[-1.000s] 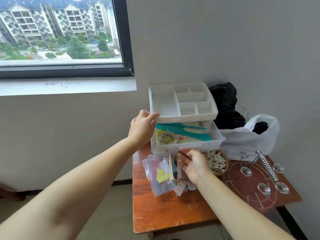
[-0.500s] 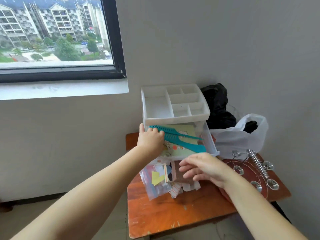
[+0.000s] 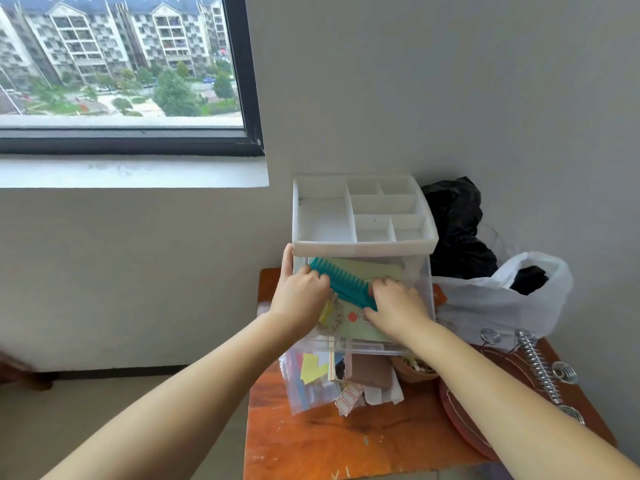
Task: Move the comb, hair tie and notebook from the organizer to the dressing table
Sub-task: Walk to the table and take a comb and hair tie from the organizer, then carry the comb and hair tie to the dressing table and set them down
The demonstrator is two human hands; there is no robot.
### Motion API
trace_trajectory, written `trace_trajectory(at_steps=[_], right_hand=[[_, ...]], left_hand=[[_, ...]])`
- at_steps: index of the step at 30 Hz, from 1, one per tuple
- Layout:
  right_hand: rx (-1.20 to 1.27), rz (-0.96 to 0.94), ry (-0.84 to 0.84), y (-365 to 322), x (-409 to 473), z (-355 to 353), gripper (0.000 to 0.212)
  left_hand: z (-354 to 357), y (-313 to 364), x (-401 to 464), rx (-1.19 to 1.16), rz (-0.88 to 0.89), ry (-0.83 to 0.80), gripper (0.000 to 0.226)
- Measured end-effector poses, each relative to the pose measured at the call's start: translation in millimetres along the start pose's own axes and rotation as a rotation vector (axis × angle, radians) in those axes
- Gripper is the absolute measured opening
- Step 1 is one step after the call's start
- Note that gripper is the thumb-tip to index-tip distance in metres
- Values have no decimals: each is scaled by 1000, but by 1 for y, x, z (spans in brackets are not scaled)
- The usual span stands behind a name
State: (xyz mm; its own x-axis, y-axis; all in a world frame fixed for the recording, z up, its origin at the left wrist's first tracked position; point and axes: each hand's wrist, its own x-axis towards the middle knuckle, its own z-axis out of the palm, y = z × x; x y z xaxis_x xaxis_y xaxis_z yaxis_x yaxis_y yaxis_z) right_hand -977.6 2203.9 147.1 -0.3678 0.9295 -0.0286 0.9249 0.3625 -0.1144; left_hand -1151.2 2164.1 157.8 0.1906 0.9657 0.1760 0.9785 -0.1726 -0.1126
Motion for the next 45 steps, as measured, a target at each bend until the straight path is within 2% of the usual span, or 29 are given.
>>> trace_trajectory(at_steps=[5,8,11,14,20,25,27,29,35,39,45], right_hand=[[33,12,-36,0,0,-4,34],[197,76,-124,0,-1,-14,24],[328,91,-172,4,-7,-27,17],[369,117,-166,10,-20,-41,15],[511,166,-149,6,-55,-57,18],[606,74,-202,-37,-66,-49,11],[660,12,-247,-66,-64,-46,4],[699,-79,-298,-100,-61,-42,7],[635,-438,-477,-222,-90,-11,12],[584,-634,-695,-313,-171,32,12],[395,-1016,-896,-442,-367,79,23]], left_hand=[[-3,-3,-6,-37,10,46,3],[-5,-5,-11,-84,23,91,5],[-10,-7,-18,-248,3,188,15],[-18,-8,-28,-489,-33,268,11],[-33,-11,-55,-889,-301,294,7],[-39,-33,-105,-950,-517,341,7],[-37,-48,-138,-938,-627,359,7],[-37,-63,-176,-928,-767,387,8],[-37,-69,-325,-871,-1313,611,6],[-45,-36,-463,-712,-1655,709,5],[-75,58,-694,-442,-2116,864,9]])
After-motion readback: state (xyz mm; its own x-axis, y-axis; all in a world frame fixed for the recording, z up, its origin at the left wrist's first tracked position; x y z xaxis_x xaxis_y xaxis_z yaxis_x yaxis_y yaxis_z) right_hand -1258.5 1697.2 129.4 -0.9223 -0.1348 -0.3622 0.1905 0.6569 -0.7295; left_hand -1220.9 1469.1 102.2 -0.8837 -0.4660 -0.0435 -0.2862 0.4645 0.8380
